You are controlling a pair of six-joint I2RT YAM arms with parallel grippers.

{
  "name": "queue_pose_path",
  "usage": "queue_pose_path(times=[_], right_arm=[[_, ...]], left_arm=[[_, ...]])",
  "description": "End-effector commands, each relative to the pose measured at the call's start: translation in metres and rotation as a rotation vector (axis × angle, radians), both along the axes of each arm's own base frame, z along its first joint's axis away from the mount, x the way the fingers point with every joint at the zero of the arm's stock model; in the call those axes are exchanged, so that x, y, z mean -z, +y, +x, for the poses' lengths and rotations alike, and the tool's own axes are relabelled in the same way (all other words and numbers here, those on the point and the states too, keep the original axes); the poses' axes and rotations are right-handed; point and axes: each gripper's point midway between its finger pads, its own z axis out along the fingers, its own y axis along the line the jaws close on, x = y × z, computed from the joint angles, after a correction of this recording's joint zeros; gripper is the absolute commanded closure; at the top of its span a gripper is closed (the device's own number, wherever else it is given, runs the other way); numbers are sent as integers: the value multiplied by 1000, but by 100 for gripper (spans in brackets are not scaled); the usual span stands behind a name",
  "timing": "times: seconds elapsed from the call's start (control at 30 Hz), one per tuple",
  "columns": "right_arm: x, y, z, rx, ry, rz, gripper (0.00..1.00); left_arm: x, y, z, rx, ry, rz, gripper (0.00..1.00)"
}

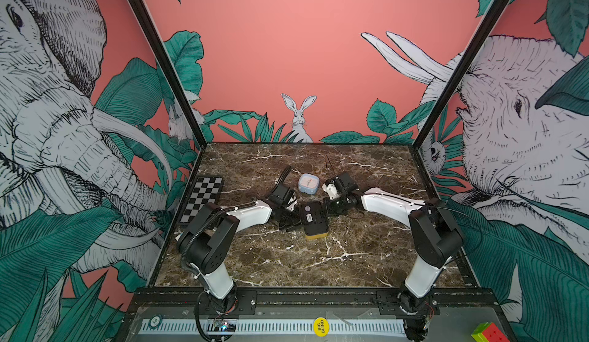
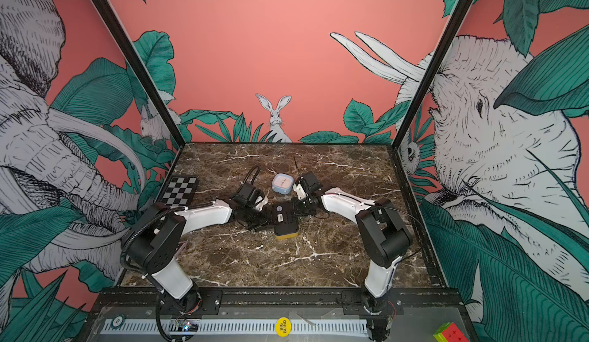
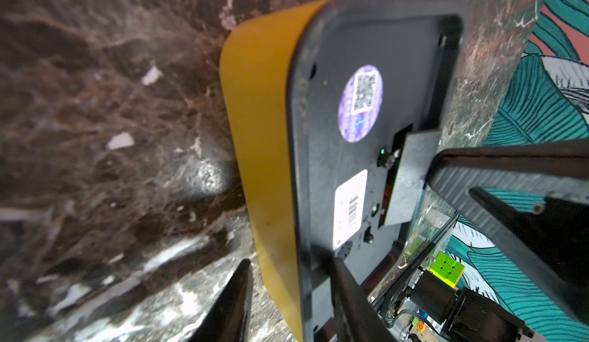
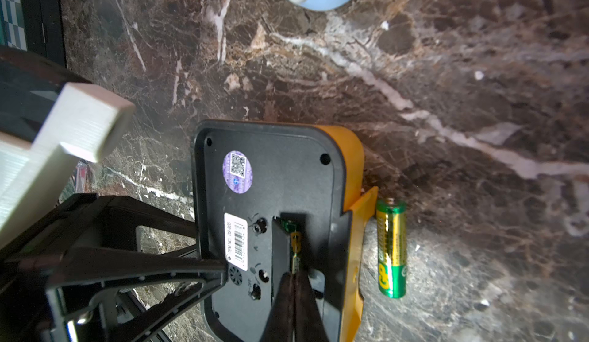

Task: Insert the battery into the alarm
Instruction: Install the cover on the alarm.

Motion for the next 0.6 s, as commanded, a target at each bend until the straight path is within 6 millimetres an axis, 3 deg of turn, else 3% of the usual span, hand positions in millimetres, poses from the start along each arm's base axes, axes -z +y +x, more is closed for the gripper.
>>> queue_pose_path(times=[0.0,0.57], right_arm=[[3,-2,2,-3,-1,-17,100],[7,-2,1,-1,23,-28,100]], left_arm=[[1,-1,1,-1,1,13,58],[3,-2,0,1,6,13,58]])
